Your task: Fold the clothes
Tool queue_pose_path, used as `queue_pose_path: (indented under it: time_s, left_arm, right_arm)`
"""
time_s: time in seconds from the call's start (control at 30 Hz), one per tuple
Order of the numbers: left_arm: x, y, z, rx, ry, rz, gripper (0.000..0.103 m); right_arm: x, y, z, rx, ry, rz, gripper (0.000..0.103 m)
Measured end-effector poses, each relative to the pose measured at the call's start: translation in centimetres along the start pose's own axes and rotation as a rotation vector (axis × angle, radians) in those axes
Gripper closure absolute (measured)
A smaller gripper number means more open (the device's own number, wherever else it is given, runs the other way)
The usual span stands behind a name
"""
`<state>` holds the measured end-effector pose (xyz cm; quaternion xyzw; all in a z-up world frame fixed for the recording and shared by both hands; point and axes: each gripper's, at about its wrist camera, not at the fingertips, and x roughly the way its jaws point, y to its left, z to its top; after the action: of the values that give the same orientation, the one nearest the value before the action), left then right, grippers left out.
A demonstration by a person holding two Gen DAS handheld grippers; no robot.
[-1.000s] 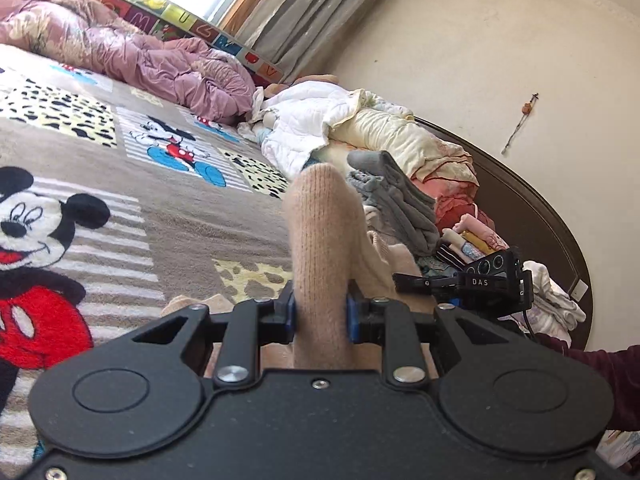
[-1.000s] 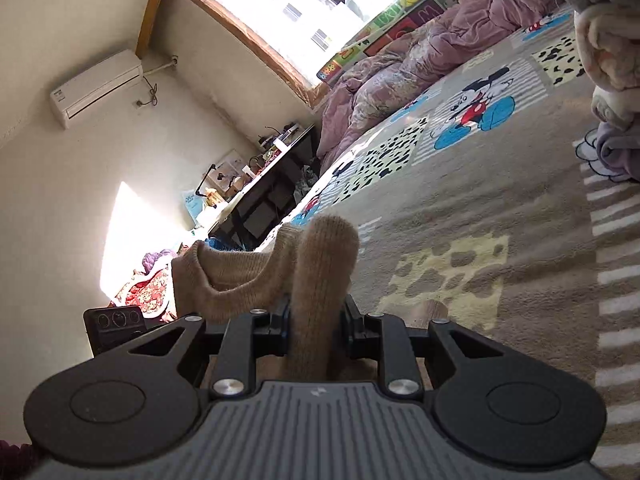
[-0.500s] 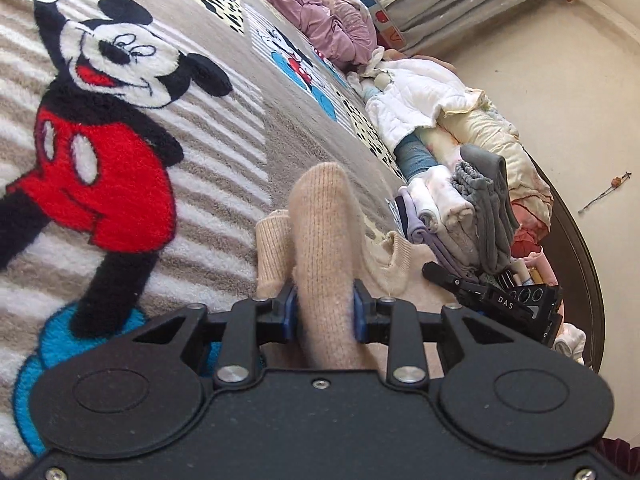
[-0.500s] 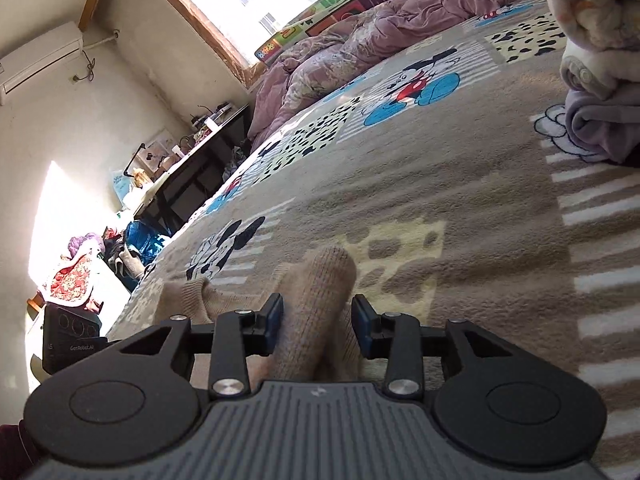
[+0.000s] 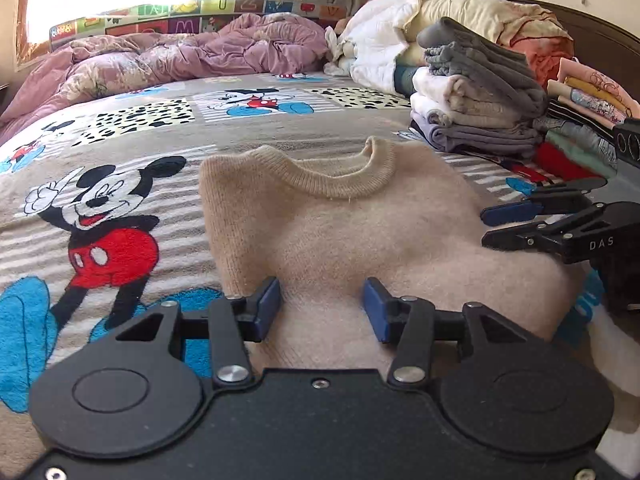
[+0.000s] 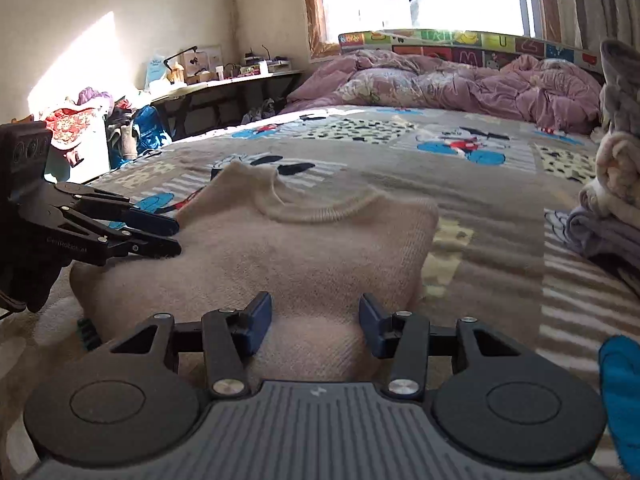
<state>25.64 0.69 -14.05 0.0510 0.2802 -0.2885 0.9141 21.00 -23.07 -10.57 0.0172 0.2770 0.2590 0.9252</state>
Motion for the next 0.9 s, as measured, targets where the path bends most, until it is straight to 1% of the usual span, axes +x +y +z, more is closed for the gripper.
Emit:
queue_pose_path:
  time_s: [0.07,0.13,0.17,0.23,0.27,0.33,0.4,0.43,0.47,0.53,0.6,0.77,0.8,0.87,0.9]
  left_arm:
    - [-0.9,0.0,0.7,0.004,-0.024,-0.024,0.057]
    - [-1.5,0.2,1.6,0.004,-0.051,-0.041,0.057]
    - [-1.3,0.7,2.5,-0.003,-0.069,-0.037,0.057]
    - [-0.9,1.7,4.1,-0.017,-0.105,-0.03,0.057]
    - [-0.2,2.4,4.9,-0.026,-0.112,-0.023,0.057]
    - [1.9,3.9,5.8,-0.054,-0.091,-0.026,0.057]
    - [4.1,5.2,5.8,-0.078,-0.049,-0.033,0.057]
    - [5.2,5.6,5.4,-0.085,0.007,-0.02,0.057]
    - [6.2,5.7,4.7,-0.085,0.052,-0.003,0.057]
    - [6.4,5.7,3.6,-0.111,0.041,0.008,0.057]
    - [6.3,5.8,3.3,-0.137,0.031,0.01,0.057]
    - [6.1,6.6,3.3,-0.206,0.041,0.0,0.053]
    - [5.5,6.5,3.6,-0.216,0.045,0.012,0.05]
    - [3.5,6.3,3.7,-0.263,0.028,0.033,0.049]
    - [2.3,6.1,3.4,-0.291,0.011,0.028,0.049]
  right_arm:
    - [-0.3,-0.2,-0.1,0.009,-0.032,0.01,0.054]
    - [-1.3,0.4,1.1,-0.013,-0.036,0.021,0.054]
    - [-1.9,0.6,1.6,-0.021,-0.066,0.031,0.054]
    - [-1.8,0.6,2.9,-0.057,-0.106,0.02,0.054]
    - [-1.3,0.5,3.5,-0.076,-0.107,0.012,0.054]
    - [0.9,-0.1,5.0,-0.095,-0.089,-0.002,0.054]
    - [3.2,-1.3,5.7,-0.084,-0.072,-0.022,0.054]
    - [4.2,-1.9,5.9,-0.073,-0.057,-0.036,0.054]
    - [5.1,-3.0,5.4,-0.013,-0.035,-0.019,0.054]
    - [6.8,-5.1,4.3,0.105,0.009,0.014,0.053]
    - [6.7,-5.5,3.5,0.127,-0.012,0.029,0.053]
    - [6.7,-5.8,3.6,0.154,0.0,0.041,0.053]
    - [6.2,-5.5,3.9,0.146,0.0,0.022,0.053]
    - [4.6,-4.9,4.5,0.153,-0.012,-0.029,0.052]
    - [3.9,-4.8,3.7,0.208,-0.021,-0.02,0.051]
